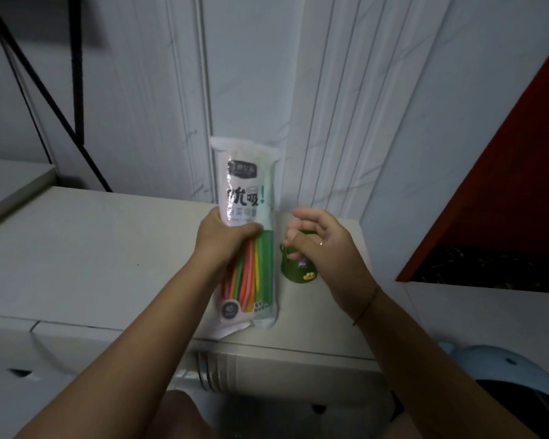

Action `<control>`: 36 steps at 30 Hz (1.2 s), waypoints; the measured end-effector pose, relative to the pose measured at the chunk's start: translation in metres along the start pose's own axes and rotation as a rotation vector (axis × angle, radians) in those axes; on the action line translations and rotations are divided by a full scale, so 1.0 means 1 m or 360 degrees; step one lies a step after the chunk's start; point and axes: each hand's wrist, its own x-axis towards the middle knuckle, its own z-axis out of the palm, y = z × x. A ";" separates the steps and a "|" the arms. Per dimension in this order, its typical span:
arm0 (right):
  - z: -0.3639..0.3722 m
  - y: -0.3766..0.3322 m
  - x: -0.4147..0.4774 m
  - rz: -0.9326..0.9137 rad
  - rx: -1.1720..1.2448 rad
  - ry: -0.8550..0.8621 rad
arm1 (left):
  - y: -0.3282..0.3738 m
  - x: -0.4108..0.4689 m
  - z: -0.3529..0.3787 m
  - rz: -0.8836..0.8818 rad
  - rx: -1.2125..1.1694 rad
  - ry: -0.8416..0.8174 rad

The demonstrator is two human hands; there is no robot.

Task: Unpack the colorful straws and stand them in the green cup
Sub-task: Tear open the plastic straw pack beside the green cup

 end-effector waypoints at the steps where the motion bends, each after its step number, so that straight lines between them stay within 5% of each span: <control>1: 0.003 -0.006 0.003 -0.0003 0.0024 -0.0041 | 0.008 -0.009 0.001 0.0090 -0.0047 -0.0066; 14: 0.003 -0.057 0.011 -0.0059 0.0164 -0.0140 | 0.081 -0.068 -0.005 0.0430 -0.0194 -0.0632; 20: -0.006 -0.075 0.009 0.0011 0.0051 -0.0241 | 0.101 -0.069 -0.003 0.0173 -0.0166 -0.0528; 36: -0.012 -0.068 0.017 0.0128 0.0074 -0.0316 | 0.107 -0.054 0.001 0.0103 -0.0048 -0.0643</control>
